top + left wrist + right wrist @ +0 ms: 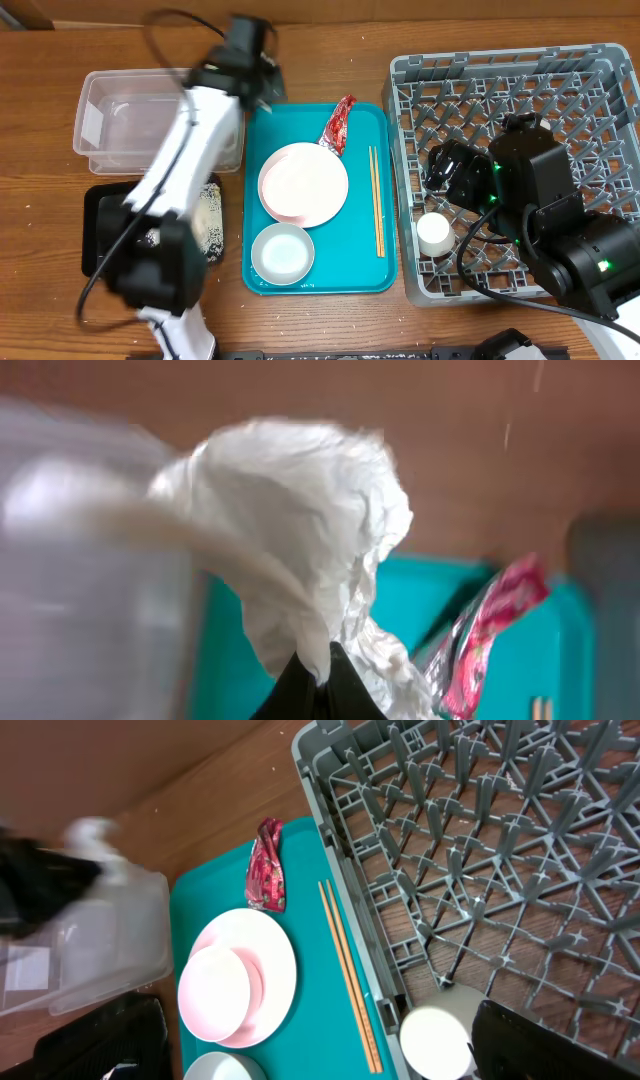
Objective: Sort waste into correct bins and load items into the dishwasher
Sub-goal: 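Drop the tissue into the clear plastic bin, then grasp the red snack wrapper with the left gripper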
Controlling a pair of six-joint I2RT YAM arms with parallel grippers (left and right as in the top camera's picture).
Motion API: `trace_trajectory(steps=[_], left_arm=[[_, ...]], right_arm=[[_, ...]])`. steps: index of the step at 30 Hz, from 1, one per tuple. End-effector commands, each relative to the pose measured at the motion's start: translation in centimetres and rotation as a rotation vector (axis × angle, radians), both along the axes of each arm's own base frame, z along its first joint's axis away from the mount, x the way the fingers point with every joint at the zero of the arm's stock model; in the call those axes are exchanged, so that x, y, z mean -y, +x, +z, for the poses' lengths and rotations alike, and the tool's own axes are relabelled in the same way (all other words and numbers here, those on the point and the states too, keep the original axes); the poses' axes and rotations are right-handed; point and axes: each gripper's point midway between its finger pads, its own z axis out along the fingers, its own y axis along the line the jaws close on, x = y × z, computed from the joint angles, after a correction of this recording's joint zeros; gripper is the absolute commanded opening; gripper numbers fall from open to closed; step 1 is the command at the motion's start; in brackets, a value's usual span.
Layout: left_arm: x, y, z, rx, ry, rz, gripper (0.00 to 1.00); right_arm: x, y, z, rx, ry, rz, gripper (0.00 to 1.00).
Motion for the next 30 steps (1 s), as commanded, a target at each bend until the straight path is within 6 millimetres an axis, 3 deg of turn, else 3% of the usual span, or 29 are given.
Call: trace_trajectory(steps=[1, 3, 4, 5, 6, 7, 9, 11, 15, 19, 22, 26, 28, 29, 30], left_arm=[[-5.3, -0.5, 1.7, 0.016, 0.119, 0.144, 0.04], [-7.3, -1.1, 0.6, -0.026, 0.177, 0.193, 0.05], [-7.7, -1.1, 0.2, -0.036, 0.179, 0.2, 0.19], [-7.6, -0.9, -0.1, -0.042, 0.163, 0.193, 0.42], [-7.0, -0.7, -0.3, -0.039, 0.136, 0.173, 0.59], [-5.4, -0.2, -0.4, -0.03, 0.092, 0.103, 0.7], [-3.0, 0.3, -0.3, -0.009, 0.048, -0.006, 0.81], [-0.7, 0.8, -0.1, 0.02, 0.045, -0.074, 0.85], [5.2, 1.6, -1.5, 0.06, 0.044, -0.256, 0.82], [11.7, 1.3, -6.4, 0.04, 0.086, -0.496, 0.83], [14.6, 0.4, -11.4, -0.022, 0.122, -0.583, 0.82], [16.0, -0.3, -14.7, -0.069, 0.107, -0.609, 0.77], [16.7, -0.7, -15.7, -0.085, 0.08, -0.633, 0.68], [16.7, -0.8, -16.0, -0.094, 0.082, -0.633, 0.57], [16.6, -1.0, -16.1, -0.105, 0.084, -0.632, 0.32]], right_arm=[[0.3, 0.1, 0.5, 0.018, -0.002, -0.012, 1.0], [0.2, 0.1, 0.5, 0.018, -0.002, -0.012, 1.0], [0.3, 0.1, 0.5, 0.017, -0.002, -0.012, 1.0], [0.3, 0.1, 0.5, 0.018, -0.002, -0.012, 1.0], [0.3, 0.1, 0.5, 0.018, -0.002, -0.012, 1.0], [0.3, 0.1, 0.5, 0.018, -0.002, -0.012, 1.0], [0.3, 0.1, 0.5, 0.018, -0.002, -0.012, 1.0], [0.3, 0.1, 0.5, 0.017, -0.003, -0.012, 1.0], [0.3, 0.1, 0.5, 0.014, -0.004, -0.012, 1.0], [0.3, 0.1, 0.4, 0.013, -0.004, -0.012, 1.0], [0.4, -0.1, 0.2, 0.003, -0.01, -0.012, 1.0], [0.4, -0.2, 0.2, -0.002, -0.012, -0.012, 1.0], [0.4, -0.2, 0.2, -0.002, -0.012, -0.012, 1.0], [0.4, -0.2, 0.2, -0.002, -0.013, -0.012, 1.0], [0.4, -0.2, 0.1, -0.002, -0.013, -0.012, 1.0]])
